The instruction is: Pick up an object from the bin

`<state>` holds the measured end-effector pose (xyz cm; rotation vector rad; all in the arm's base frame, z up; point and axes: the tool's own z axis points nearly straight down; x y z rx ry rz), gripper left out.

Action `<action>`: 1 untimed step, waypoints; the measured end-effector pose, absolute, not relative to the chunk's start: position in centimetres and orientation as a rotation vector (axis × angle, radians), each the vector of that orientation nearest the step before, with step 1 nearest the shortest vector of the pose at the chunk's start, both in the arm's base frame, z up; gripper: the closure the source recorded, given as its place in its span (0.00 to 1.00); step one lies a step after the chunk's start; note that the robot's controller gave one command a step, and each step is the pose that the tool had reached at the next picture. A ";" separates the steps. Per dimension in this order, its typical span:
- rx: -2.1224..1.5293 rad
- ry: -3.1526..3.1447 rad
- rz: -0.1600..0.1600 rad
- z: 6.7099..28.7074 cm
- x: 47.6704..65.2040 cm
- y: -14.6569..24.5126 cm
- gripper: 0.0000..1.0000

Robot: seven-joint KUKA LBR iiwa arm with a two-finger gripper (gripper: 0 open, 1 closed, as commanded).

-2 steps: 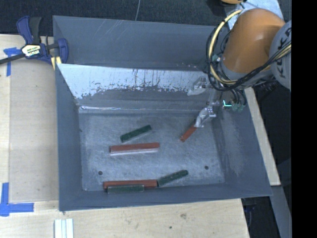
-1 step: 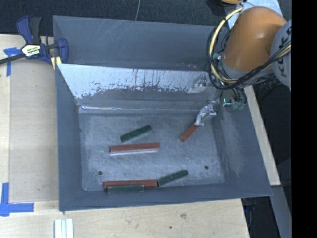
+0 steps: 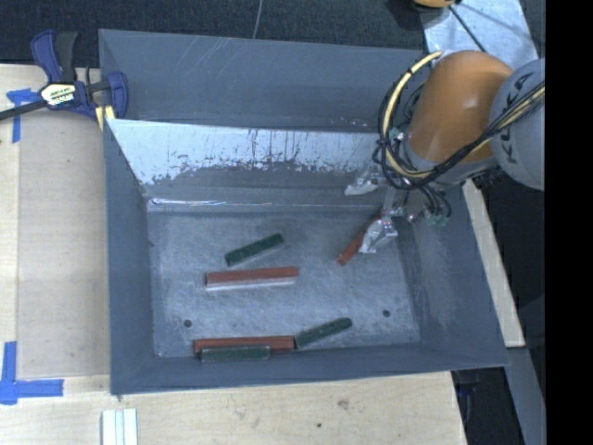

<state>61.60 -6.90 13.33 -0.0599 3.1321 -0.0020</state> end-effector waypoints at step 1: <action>-0.510 3.067 -0.003 8.2 63.3 -10.1 1.00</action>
Offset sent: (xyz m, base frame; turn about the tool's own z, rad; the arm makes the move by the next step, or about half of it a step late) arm 0.0000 0.0000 0.0000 0.0000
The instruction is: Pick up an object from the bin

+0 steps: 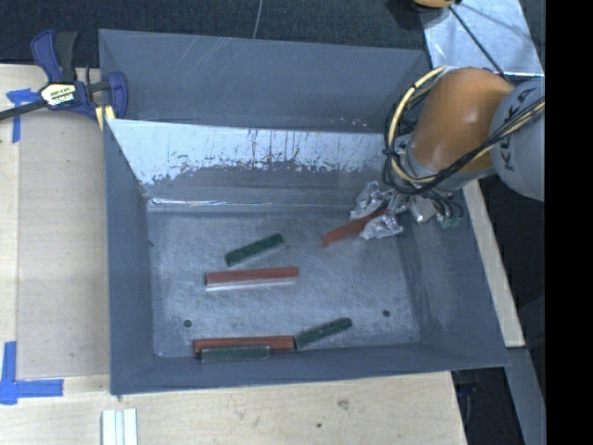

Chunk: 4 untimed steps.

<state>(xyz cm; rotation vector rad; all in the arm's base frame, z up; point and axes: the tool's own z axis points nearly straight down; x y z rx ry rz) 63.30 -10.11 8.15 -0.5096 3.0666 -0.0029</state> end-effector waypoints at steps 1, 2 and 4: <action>-0.509 3.067 -0.003 8.2 63.3 -10.1 1.00; -0.470 3.104 0.001 10.7 62.4 -10.8 1.00; -0.448 3.106 -0.001 24.6 59.5 -11.8 1.00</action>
Offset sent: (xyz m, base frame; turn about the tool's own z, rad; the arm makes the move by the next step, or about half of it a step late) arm -0.0098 -0.0083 0.0329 0.0361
